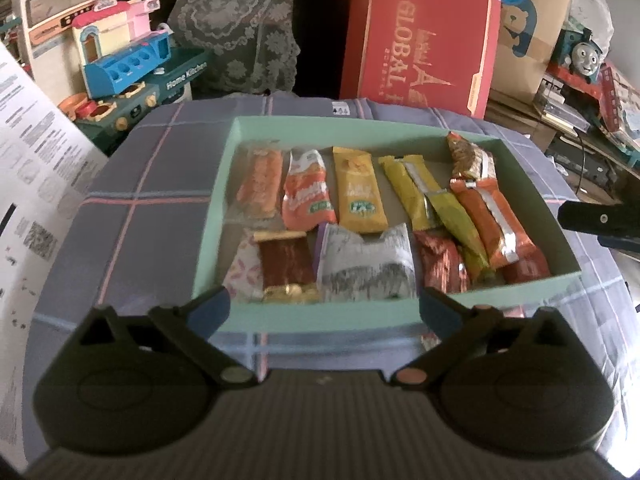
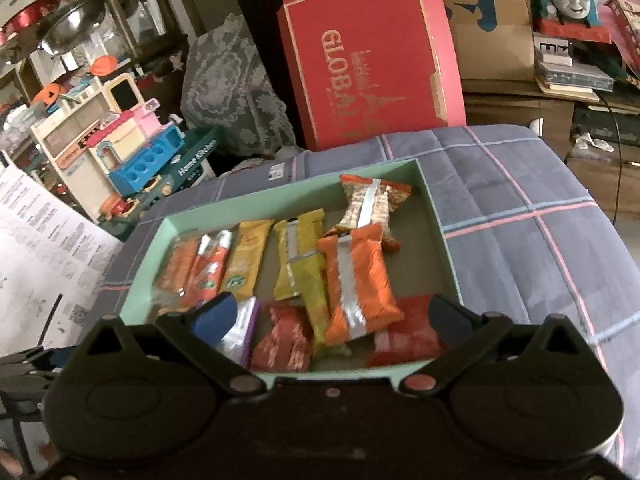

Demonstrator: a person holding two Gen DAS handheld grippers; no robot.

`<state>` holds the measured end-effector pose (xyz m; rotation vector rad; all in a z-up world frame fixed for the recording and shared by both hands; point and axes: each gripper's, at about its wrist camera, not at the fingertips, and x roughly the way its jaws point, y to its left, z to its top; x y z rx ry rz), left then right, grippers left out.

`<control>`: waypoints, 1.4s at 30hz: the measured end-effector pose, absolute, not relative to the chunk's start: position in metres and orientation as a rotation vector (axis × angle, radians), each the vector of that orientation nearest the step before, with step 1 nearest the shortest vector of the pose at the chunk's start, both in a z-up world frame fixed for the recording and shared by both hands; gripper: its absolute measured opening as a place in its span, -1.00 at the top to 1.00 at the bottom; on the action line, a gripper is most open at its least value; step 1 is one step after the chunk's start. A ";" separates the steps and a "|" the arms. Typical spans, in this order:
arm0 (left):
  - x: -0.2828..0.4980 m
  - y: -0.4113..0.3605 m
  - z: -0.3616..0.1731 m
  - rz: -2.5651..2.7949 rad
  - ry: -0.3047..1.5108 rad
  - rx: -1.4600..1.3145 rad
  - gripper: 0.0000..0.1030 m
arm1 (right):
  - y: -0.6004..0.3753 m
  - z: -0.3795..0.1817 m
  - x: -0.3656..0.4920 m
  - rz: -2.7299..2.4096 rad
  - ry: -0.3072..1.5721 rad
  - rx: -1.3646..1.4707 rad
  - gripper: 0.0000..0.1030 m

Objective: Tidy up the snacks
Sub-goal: 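Move both open tools back toward the pink packet and round chocolate, then grasp the small pink-red candy with the right tool while the left tool grasps the Hello Kitty candy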

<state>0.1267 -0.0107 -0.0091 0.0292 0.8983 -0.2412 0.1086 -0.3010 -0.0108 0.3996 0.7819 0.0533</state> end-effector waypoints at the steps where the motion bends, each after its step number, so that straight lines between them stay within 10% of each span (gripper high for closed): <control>1: 0.122 -0.009 -0.009 -0.240 0.900 0.028 -1.00 | -0.299 -0.010 0.103 0.058 0.782 0.399 -1.00; 21: 0.069 -0.028 -0.054 -0.278 1.016 0.087 -1.00 | -0.301 -0.045 0.041 0.023 0.861 0.441 -1.00; 42: 0.105 -0.044 -0.071 -0.284 1.035 0.081 -0.99 | -0.275 -0.106 0.096 0.050 0.949 0.327 -0.16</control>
